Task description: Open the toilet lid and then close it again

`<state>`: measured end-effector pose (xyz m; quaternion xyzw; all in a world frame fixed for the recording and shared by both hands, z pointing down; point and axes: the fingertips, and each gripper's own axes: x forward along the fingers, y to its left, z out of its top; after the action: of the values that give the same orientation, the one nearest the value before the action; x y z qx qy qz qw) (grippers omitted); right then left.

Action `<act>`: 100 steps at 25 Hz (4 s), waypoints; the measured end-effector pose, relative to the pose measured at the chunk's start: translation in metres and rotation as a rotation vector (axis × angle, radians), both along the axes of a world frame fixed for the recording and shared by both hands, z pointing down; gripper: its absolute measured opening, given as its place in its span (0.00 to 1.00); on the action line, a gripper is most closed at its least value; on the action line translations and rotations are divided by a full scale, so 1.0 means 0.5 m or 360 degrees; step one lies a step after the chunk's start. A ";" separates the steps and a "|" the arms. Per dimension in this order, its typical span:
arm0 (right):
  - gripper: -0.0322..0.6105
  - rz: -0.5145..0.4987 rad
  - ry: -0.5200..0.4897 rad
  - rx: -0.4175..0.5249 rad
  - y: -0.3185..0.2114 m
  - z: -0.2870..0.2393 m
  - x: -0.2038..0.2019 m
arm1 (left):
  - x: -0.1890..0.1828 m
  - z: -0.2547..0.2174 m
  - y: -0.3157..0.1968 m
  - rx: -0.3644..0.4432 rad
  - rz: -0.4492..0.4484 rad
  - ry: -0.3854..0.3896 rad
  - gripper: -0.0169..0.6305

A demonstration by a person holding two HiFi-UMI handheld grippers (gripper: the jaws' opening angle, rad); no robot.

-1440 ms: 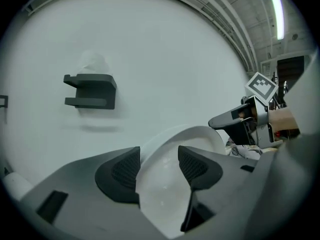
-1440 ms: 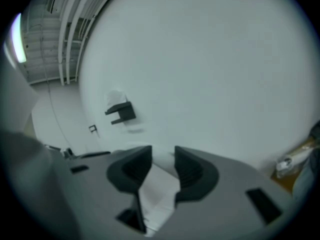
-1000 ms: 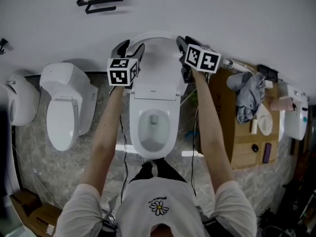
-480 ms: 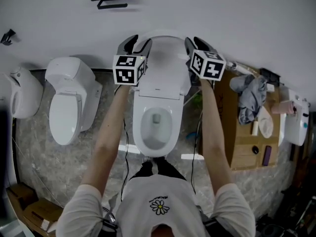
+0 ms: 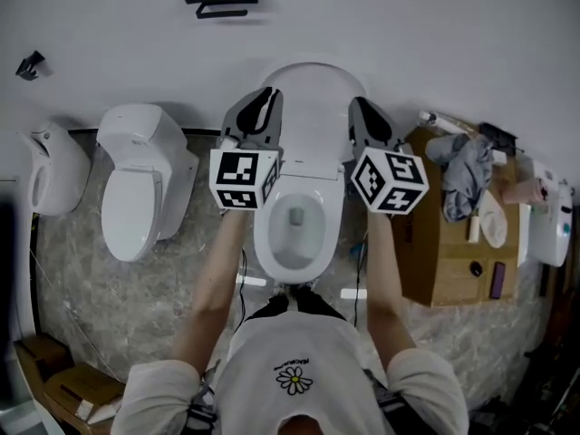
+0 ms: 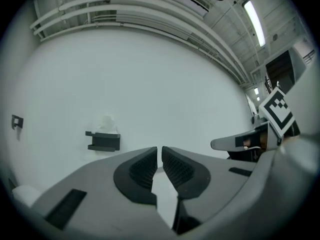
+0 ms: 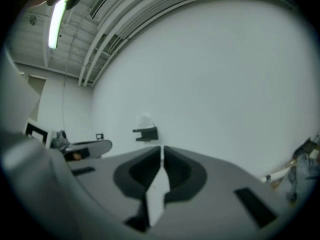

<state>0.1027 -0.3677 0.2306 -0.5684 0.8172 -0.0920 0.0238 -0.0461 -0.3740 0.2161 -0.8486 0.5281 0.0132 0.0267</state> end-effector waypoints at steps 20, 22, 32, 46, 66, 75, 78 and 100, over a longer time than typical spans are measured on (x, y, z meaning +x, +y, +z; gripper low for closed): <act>0.10 0.0070 0.0211 -0.0002 0.337 0.054 -0.050 | -0.042 0.035 0.299 -0.0092 -0.0192 0.0011 0.06; 0.10 0.0080 0.0224 -0.0012 0.350 0.062 -0.048 | -0.040 0.033 0.313 -0.0083 -0.0185 -0.0005 0.06; 0.10 0.0093 0.0216 -0.0044 0.352 0.073 -0.041 | -0.040 0.039 0.315 -0.0109 -0.0162 0.0062 0.06; 0.15 0.0150 0.0240 0.0000 0.165 0.038 0.025 | -0.067 0.037 0.144 -0.0123 -0.0237 0.0018 0.18; 0.32 0.0131 0.0660 -0.0405 -0.284 0.242 0.092 | -0.041 0.266 -0.306 -0.0500 -0.0257 -0.0331 0.41; 0.32 0.0148 0.0757 -0.0505 -0.333 0.303 0.090 | -0.036 0.327 -0.362 -0.0565 -0.0297 -0.0405 0.25; 0.25 0.0195 0.0795 -0.0503 -0.338 0.308 0.100 | -0.035 0.334 -0.368 -0.0588 -0.0303 -0.0409 0.24; 0.20 0.0213 0.0864 -0.0372 -0.152 0.301 0.092 | -0.053 0.324 -0.186 -0.0472 -0.0250 -0.0398 0.19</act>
<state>0.1485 -0.4436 0.3812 -0.6237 0.7384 -0.0283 -0.2549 -0.0724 -0.4669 0.3781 -0.7945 0.5814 -0.1722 -0.0322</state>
